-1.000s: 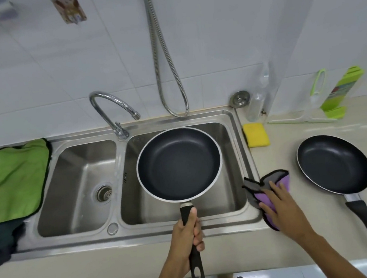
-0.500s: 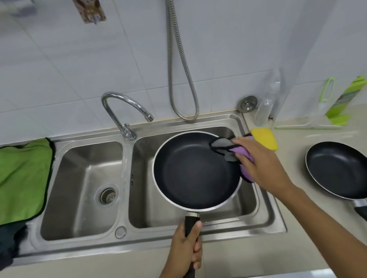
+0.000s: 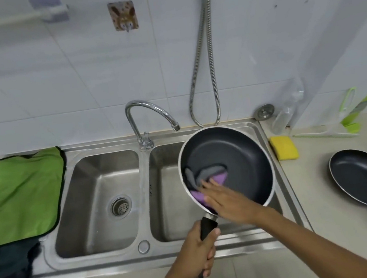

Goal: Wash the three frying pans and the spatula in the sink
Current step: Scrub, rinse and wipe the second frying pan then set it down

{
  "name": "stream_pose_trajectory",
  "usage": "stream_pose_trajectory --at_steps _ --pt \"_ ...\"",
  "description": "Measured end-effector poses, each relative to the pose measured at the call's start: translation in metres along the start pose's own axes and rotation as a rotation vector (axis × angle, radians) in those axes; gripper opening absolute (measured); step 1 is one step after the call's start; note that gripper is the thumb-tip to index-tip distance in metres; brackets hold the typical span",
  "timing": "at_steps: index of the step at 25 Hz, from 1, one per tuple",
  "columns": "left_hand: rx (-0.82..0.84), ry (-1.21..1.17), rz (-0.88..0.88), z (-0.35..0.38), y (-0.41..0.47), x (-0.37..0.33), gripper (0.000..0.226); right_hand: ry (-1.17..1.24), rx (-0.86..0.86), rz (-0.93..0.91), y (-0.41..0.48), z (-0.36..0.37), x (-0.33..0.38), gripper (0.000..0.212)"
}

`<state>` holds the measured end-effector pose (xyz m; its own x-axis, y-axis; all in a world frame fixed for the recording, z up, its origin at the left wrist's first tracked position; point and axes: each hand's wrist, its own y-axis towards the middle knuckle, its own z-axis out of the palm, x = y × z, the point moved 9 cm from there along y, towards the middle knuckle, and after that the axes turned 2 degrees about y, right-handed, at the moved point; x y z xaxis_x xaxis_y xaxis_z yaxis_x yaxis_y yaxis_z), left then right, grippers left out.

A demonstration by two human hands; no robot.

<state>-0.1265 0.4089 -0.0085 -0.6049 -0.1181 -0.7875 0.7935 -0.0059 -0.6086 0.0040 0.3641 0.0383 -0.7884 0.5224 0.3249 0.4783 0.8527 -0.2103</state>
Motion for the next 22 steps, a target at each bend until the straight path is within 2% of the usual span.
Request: stream_pose_trajectory --at_steps 1,3,5,6,7,9,11,13,15,16,18,19,20,21,22 --pt "0.021 0.025 -0.005 0.003 0.0 -0.001 0.024 -0.076 -0.061 -0.001 0.029 -0.002 -0.003 0.055" --pt "0.052 0.008 -0.012 0.007 -0.004 -0.003 0.028 -0.12 -0.052 0.232 0.076 -0.016 -0.052 0.07" --pt "0.076 -0.049 -0.016 -0.001 -0.005 -0.006 0.036 -0.171 -0.031 0.512 0.063 -0.036 -0.116 0.072" --pt "0.083 -0.082 -0.02 -0.009 -0.004 -0.006 0.04 -0.172 -0.078 0.536 0.045 -0.039 -0.139 0.071" --pt "0.094 -0.114 -0.024 -0.017 -0.002 -0.007 0.044 -0.2 -0.107 0.522 0.022 -0.038 -0.148 0.071" --pt "0.111 -0.149 -0.033 -0.026 0.002 -0.006 0.045 -0.15 -0.051 0.429 -0.018 -0.026 -0.122 0.07" --pt "0.106 -0.14 -0.054 -0.023 0.002 -0.004 0.041 -0.083 0.047 0.175 -0.019 -0.003 -0.058 0.063" --pt "0.122 -0.085 -0.07 -0.011 0.001 -0.004 0.037 -0.087 0.086 -0.004 0.009 0.02 -0.004 0.065" --pt "0.143 -0.026 -0.074 0.0 0.0 -0.006 0.034 -0.116 0.01 0.107 0.058 0.022 -0.014 0.065" --pt "0.15 -0.025 -0.068 0.003 0.0 -0.009 0.033 -0.103 -0.063 0.238 0.073 0.001 -0.039 0.069" --pt "0.141 -0.056 -0.037 -0.003 -0.002 -0.018 0.029 -0.087 -0.068 0.607 0.059 -0.036 -0.12 0.063" --pt "0.139 -0.063 -0.024 -0.008 -0.003 -0.022 0.028 -0.102 -0.079 0.638 0.04 -0.035 -0.147 0.06" --pt "0.142 -0.065 -0.018 -0.013 -0.003 -0.024 0.029 -0.111 -0.173 0.598 0.017 -0.035 -0.156 0.061" --pt "0.144 -0.061 -0.018 -0.017 -0.002 -0.024 0.03 -0.118 -0.18 0.528 -0.004 -0.033 -0.148 0.062" --pt "0.139 -0.053 -0.019 -0.02 -0.001 -0.024 0.032 -0.029 -0.166 0.451 -0.019 -0.027 -0.126 0.062"
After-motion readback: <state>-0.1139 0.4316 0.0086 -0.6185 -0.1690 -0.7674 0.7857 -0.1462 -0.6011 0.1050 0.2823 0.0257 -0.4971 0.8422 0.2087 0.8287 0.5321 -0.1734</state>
